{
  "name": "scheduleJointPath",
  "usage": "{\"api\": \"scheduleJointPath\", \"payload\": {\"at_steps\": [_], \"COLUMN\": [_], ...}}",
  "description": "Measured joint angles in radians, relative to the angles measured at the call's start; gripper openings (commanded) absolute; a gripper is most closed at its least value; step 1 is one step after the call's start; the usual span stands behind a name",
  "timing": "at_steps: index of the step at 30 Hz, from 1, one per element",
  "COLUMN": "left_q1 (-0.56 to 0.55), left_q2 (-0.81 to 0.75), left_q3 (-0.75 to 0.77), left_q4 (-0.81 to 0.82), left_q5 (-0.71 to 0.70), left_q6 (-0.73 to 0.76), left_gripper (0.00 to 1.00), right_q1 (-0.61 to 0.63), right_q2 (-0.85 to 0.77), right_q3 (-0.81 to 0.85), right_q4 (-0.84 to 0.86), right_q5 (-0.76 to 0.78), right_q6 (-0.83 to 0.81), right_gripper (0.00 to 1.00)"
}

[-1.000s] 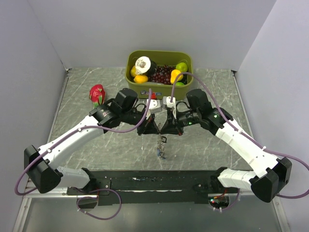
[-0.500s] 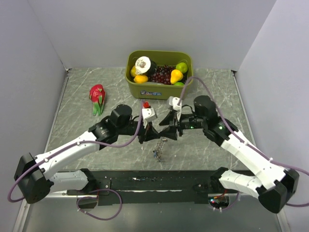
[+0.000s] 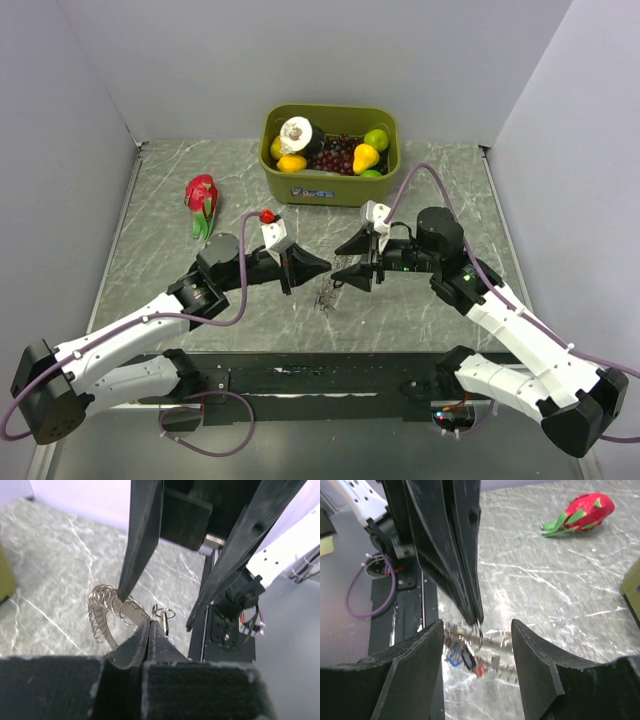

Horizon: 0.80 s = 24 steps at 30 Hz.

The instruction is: Put the keys on the keyring

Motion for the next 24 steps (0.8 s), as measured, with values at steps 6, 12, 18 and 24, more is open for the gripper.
{"api": "scheduleJointPath", "payload": {"at_steps": [6, 12, 18, 24], "left_q1": [0.000, 0.000, 0.000, 0.000], "left_q2": [-0.026, -0.032, -0.032, -0.032], "left_q3": [-0.019, -0.019, -0.019, -0.019], "left_q4": [0.060, 0.073, 0.069, 0.073], "left_q5": [-0.029, -0.034, -0.037, -0.049], "left_q6": [-0.018, -0.023, -0.023, -0.023], "left_gripper": [0.01, 0.01, 0.01, 0.01], "right_q1": [-0.012, -0.014, -0.016, -0.017], "right_q2": [-0.032, -0.040, -0.063, -0.130], "right_q3": [-0.014, -0.024, -0.051, -0.091], "right_q4": [-0.005, -0.005, 0.003, 0.018], "right_q5": [-0.002, -0.011, -0.002, 0.062], "right_q6": [-0.012, -0.019, -0.019, -0.001], "right_gripper": [0.59, 0.52, 0.61, 0.73]}}
